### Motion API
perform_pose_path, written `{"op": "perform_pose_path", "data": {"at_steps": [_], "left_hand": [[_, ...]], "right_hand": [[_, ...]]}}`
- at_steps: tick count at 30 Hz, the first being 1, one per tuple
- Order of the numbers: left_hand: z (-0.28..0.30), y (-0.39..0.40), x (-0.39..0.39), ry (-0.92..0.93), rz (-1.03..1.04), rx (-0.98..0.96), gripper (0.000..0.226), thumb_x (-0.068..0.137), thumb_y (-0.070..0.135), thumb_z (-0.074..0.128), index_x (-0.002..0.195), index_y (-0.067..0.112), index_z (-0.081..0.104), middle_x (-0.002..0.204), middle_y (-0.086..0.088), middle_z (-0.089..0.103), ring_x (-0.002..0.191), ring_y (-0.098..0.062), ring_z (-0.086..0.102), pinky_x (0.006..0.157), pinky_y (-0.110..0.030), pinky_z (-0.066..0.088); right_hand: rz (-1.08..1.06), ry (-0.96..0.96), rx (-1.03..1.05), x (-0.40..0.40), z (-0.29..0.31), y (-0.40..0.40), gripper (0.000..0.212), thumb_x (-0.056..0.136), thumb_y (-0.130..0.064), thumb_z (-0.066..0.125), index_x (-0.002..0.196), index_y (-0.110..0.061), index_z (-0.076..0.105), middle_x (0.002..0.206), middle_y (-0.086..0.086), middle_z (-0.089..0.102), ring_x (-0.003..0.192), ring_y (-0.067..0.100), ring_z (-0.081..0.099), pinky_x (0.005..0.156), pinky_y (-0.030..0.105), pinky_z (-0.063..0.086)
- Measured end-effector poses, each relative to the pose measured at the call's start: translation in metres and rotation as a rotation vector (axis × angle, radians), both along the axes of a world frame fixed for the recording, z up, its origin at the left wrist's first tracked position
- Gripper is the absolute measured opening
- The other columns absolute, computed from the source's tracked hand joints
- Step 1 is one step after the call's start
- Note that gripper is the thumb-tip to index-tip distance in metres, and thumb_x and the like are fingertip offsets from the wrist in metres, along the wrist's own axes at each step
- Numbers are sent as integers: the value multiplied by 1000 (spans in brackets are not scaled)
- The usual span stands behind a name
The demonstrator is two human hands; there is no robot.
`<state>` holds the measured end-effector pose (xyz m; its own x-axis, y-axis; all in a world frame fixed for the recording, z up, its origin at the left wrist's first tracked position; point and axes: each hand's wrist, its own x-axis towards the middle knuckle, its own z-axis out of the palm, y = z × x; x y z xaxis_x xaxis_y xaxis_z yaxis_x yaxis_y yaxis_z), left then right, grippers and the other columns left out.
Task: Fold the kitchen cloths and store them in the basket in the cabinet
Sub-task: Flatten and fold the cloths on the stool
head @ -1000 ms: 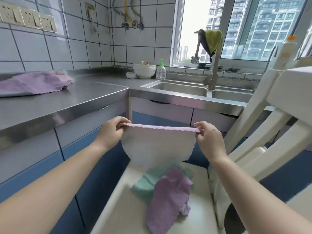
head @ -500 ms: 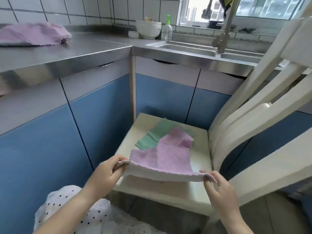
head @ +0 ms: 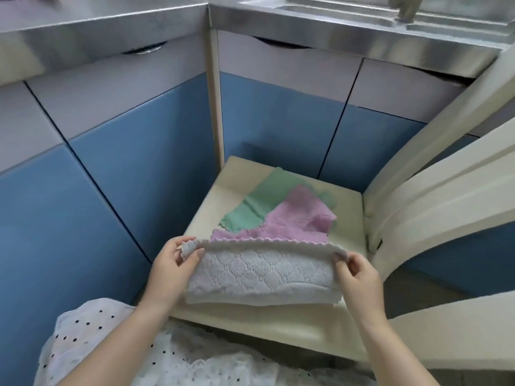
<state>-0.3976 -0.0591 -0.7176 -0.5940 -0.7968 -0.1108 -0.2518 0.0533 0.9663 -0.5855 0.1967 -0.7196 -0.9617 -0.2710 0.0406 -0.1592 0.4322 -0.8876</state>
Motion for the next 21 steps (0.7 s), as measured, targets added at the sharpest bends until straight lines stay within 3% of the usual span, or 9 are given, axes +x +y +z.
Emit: {"op": "perform_pose_path", "data": {"at_steps": [5, 13, 16, 21], "left_hand": [[-12, -19, -31, -28, 33, 1, 31, 89, 23, 64, 116, 32, 52, 124, 2, 59, 118, -16, 54, 99, -44, 47], [-27, -35, -54, -111, 28, -49, 36, 88, 25, 65, 119, 34, 50, 125, -2, 58, 117, -15, 54, 99, -38, 45], [-33, -38, -58, -142, 42, -74, 39, 88, 25, 65, 123, 29, 50, 126, -5, 57, 117, -10, 49, 95, -28, 40], [-27, -32, -58, -220, 27, -188, 43, 89, 18, 62, 129, 20, 47, 128, -5, 52, 115, -15, 51, 91, -25, 38]], "right_hand": [[9, -2, 20, -30, -8, -24, 16, 92, -27, 55, 78, -24, 61, 69, 3, 61, 63, 13, 50, 59, 32, 38], [-37, -103, 72, -44, -24, -34, 14, 89, -23, 58, 76, -19, 61, 71, 4, 66, 66, 16, 52, 59, 31, 38], [-50, -128, 98, -45, -24, -36, 7, 88, -23, 59, 83, -21, 64, 71, -10, 67, 70, 15, 59, 58, 22, 40], [-79, -115, 108, -45, -13, -39, 12, 89, -20, 59, 100, -17, 63, 87, -2, 66, 85, 22, 62, 67, 28, 41]]}}
